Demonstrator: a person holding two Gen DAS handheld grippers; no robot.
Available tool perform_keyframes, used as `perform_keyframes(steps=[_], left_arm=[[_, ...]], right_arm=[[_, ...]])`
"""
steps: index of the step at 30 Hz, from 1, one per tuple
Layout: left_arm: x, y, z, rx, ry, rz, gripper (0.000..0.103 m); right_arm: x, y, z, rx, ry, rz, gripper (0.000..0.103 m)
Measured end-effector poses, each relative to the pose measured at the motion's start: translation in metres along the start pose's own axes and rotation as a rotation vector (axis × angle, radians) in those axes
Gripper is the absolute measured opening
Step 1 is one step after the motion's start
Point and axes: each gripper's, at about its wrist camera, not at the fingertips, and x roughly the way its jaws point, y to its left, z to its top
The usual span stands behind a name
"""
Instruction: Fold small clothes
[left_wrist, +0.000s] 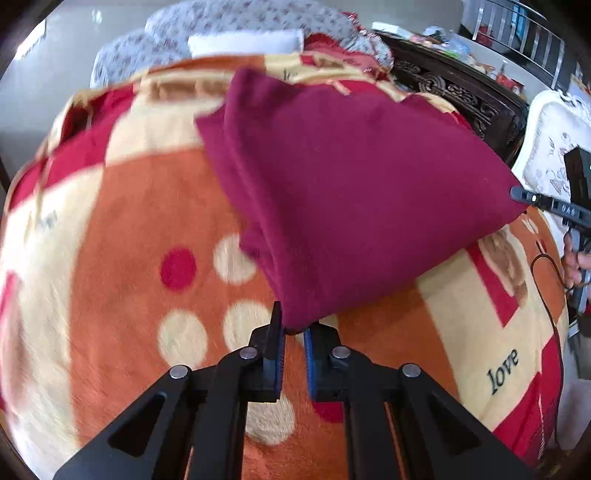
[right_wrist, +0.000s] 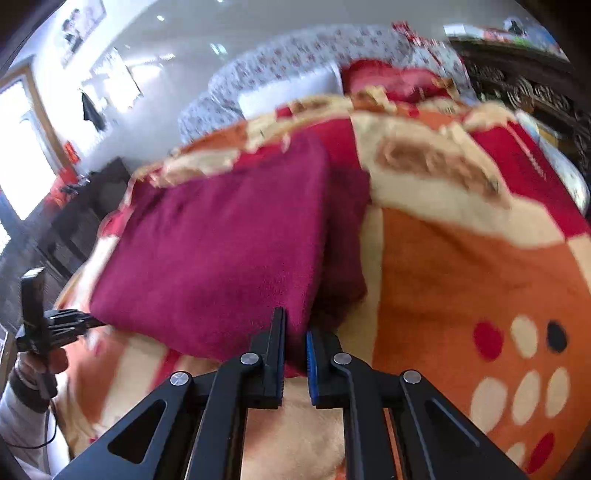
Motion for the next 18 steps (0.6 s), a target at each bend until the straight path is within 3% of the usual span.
perform_keyframes(steps=[3,7,9,11,14,16,18], left_arm=[[0.003,0.0,-0.005,-0.017,-0.012,0.003,0.009],[-0.016,0.002,-0.003,-0.044,-0.01,-0.011,0.009],[-0.027,0.0,-0.002,-0.04,-0.018,-0.006,0.009],[-0.035,-0.004,0.002,-0.027,-0.024,0.0,0.009],[-0.044,-0.008,0.013,-0.037,-0.043,0.0,0.011],[-0.05,-0.006,0.025,-0.073,-0.07,-0.018,0.025],[-0.053,-0.003,0.043,-0.111,-0.111,-0.016,0.045]], right_arm=[[0.001,-0.002,-0.004,0.001,0.011,0.001,0.01],[-0.029,-0.006,0.01,0.055,-0.034,0.014,0.013],[-0.045,-0.003,0.02,0.058,-0.091,0.03,0.018],[-0.048,0.004,0.03,0.047,-0.118,0.046,0.031],[-0.033,0.021,0.047,-0.001,-0.124,0.038,0.033],[-0.015,0.029,0.061,-0.012,-0.114,0.04,0.033],[0.005,0.032,0.077,-0.001,-0.094,0.058,0.033]])
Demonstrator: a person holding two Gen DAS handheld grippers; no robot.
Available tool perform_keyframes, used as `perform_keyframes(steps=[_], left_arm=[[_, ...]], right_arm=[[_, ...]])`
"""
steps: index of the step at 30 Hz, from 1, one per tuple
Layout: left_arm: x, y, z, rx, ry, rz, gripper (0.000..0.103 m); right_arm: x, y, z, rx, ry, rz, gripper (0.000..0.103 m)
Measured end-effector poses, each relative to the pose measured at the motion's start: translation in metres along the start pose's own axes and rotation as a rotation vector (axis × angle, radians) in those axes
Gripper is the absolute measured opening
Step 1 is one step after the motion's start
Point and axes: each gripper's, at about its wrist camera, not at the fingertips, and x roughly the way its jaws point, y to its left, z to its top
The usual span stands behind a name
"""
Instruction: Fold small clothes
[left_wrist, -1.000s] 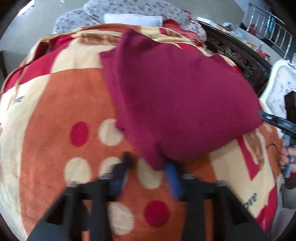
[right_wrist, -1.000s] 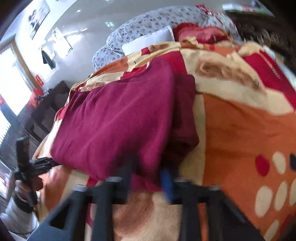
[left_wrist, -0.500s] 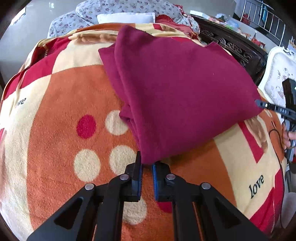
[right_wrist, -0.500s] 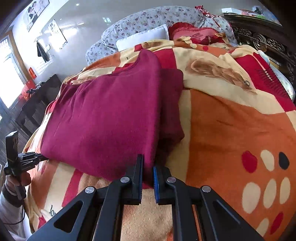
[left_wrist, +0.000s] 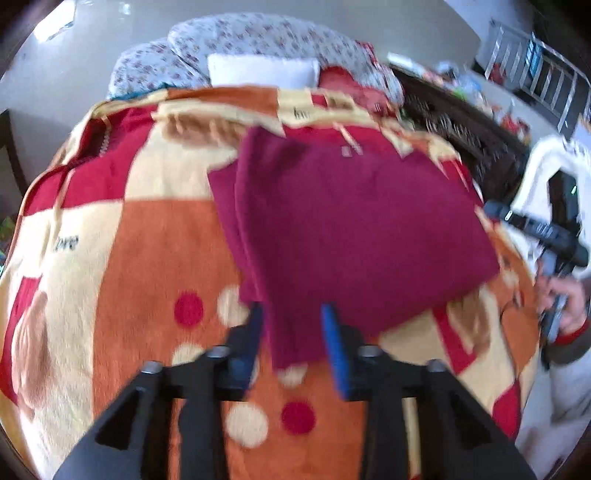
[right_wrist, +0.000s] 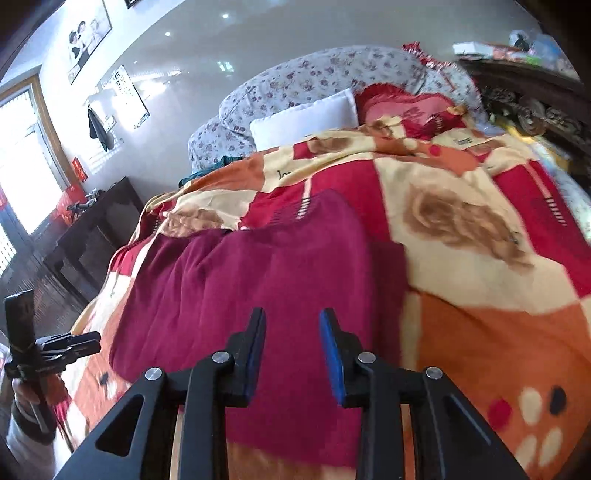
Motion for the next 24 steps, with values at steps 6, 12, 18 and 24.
perform_keyframes(steps=[6,12,18,24], left_arm=[[0.036,-0.01,0.056,-0.052,-0.048,0.038,0.061],[0.096,0.002,0.107,-0.141,-0.048,0.124,0.061],[0.131,0.018,0.121,-0.172,-0.04,0.247,0.065],[0.136,0.016,0.118,-0.156,-0.073,0.28,0.068]], right_arm=[[0.059,-0.002,0.04,0.0,0.056,-0.052,0.037],[0.098,-0.011,0.062,-0.02,0.077,-0.153,0.048],[0.137,-0.036,0.066,0.001,0.146,-0.209,0.047],[0.142,-0.035,0.065,-0.02,0.149,-0.243,0.048]])
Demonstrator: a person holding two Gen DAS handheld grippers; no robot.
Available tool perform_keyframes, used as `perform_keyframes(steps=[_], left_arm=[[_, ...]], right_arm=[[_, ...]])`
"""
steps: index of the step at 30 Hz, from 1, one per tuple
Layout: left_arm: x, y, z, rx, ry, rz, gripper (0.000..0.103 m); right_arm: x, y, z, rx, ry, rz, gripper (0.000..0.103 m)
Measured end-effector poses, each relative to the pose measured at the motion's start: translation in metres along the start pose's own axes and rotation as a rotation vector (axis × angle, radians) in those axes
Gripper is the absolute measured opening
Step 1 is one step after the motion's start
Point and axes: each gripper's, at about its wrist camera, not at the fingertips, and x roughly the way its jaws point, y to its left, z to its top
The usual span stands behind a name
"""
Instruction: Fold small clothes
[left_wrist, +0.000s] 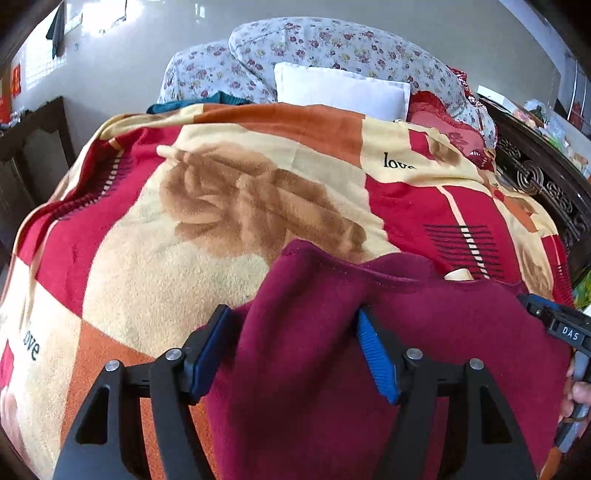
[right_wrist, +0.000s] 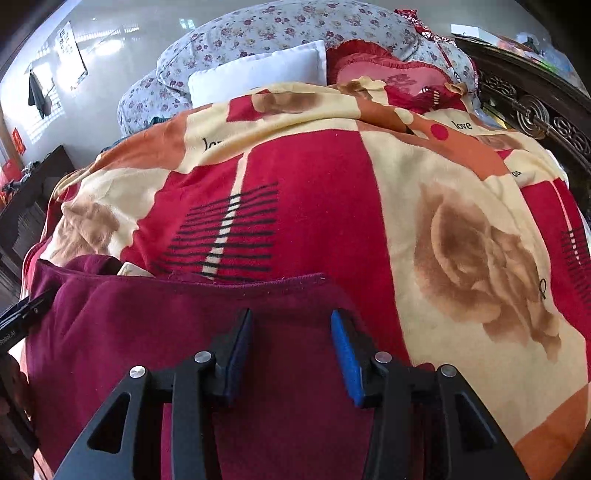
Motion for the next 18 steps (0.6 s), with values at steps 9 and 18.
perform_keyframes(steps=[9,18], left_arm=[[-0.026,0.001,-0.007,-0.019,0.0,-0.002,0.068],[-0.065,-0.007,-0.035,0.02,-0.031,0.007,0.068]], right_arm=[[-0.09,0.034,-0.024,-0.061,-0.137,0.07,0.066],[-0.113,0.039,-0.071,-0.049,-0.122,0.082,0.066]])
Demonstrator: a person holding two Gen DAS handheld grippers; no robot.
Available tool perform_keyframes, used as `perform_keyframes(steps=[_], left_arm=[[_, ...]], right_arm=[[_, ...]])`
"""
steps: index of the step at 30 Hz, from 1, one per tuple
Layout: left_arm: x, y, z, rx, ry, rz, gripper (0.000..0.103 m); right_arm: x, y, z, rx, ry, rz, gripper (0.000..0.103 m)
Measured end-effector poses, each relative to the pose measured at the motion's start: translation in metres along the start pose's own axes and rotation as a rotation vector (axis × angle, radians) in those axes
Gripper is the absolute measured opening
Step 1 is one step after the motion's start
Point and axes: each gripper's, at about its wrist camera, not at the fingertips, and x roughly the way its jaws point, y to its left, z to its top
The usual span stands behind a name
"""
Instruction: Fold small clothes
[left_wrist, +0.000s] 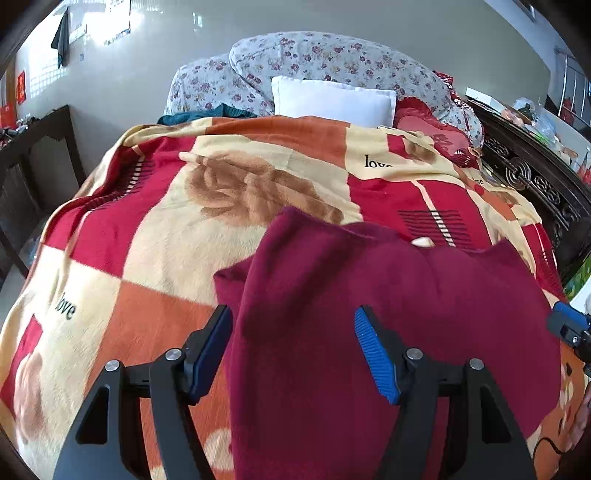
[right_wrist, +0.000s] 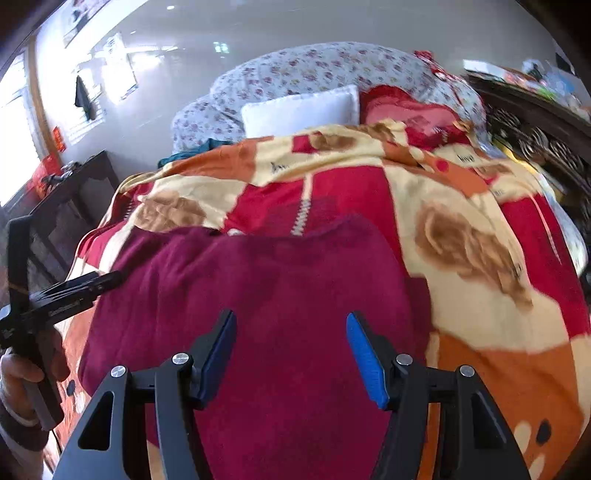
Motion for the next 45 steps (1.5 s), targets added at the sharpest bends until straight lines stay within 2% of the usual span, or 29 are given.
perform_keyframes(steps=[7,10,13,16,23,27,29,32,36,39,45], left_arm=[[-0.007,-0.006,-0.031,0.007,0.003,0.015,0.07],[0.004,-0.007,-0.041,0.003,0.032,0.019,0.071],[0.012,-0.004,-0.048,-0.026,0.03,0.028,0.077],[0.019,0.004,-0.052,-0.088,0.052,0.002,0.078],[-0.006,0.025,-0.06,-0.156,-0.004,-0.017,0.078],[-0.01,0.042,-0.063,-0.233,-0.018,-0.039,0.078],[-0.006,0.044,-0.064,-0.238,-0.007,-0.041,0.078],[0.001,0.049,-0.069,-0.251,0.007,-0.056,0.078],[0.005,0.055,-0.074,-0.285,0.013,-0.093,0.078],[0.006,0.056,-0.075,-0.287,0.012,-0.106,0.078],[0.008,0.063,-0.079,-0.314,0.021,-0.15,0.08]], right_arm=[[0.014,-0.017,-0.026,0.077,0.021,-0.024,0.071],[0.021,-0.012,-0.03,0.043,0.003,-0.003,0.089],[0.027,0.0,-0.034,-0.015,-0.011,-0.047,0.095],[0.028,0.01,-0.033,-0.064,-0.012,-0.096,0.096],[0.007,0.008,-0.027,-0.013,-0.066,-0.057,0.096],[0.029,0.006,-0.032,0.007,0.001,-0.029,0.097],[0.033,0.012,-0.035,-0.023,-0.008,-0.043,0.103],[0.034,0.029,-0.028,-0.078,0.028,-0.101,0.103],[0.031,0.044,-0.02,-0.061,0.029,-0.008,0.103],[0.035,0.059,-0.015,-0.058,0.025,0.019,0.103],[0.05,0.108,0.009,-0.151,0.047,0.077,0.103]])
